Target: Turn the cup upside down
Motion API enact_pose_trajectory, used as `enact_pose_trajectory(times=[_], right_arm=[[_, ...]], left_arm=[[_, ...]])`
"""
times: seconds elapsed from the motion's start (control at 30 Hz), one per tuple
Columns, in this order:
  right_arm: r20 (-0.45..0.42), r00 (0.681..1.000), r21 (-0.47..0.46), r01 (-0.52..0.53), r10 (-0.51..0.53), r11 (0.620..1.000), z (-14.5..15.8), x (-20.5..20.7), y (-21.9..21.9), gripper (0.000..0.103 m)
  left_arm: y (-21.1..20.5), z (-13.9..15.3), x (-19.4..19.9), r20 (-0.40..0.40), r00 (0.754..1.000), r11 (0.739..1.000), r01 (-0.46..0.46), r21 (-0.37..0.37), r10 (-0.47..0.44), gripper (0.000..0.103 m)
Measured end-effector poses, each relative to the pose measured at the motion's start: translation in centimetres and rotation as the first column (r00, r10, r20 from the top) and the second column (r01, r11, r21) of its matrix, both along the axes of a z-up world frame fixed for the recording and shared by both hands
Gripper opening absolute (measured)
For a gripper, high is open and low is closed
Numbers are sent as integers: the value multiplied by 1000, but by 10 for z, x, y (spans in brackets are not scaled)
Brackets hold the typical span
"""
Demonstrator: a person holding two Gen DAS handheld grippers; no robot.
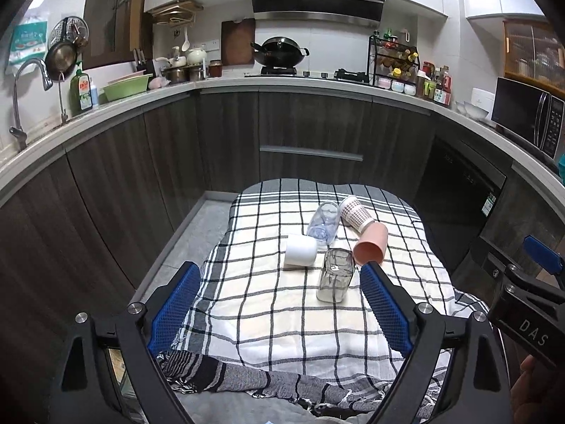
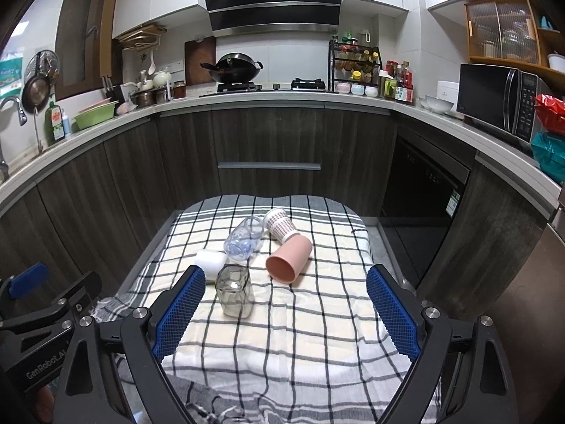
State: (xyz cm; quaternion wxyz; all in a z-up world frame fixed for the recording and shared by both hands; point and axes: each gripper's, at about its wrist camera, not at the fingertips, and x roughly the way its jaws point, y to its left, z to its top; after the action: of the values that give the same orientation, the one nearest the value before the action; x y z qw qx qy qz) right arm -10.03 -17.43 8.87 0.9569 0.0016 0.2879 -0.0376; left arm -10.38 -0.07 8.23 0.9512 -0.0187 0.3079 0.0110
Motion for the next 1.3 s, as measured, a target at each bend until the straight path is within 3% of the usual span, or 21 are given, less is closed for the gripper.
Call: enact_pose_trajectory(times=[1.3], right_arm=[[12, 1000, 15, 9, -9, 1000, 4, -3, -3, 93]], left_arm=[[4, -11, 3, -27, 1000, 1000, 1, -17, -2, 93]])
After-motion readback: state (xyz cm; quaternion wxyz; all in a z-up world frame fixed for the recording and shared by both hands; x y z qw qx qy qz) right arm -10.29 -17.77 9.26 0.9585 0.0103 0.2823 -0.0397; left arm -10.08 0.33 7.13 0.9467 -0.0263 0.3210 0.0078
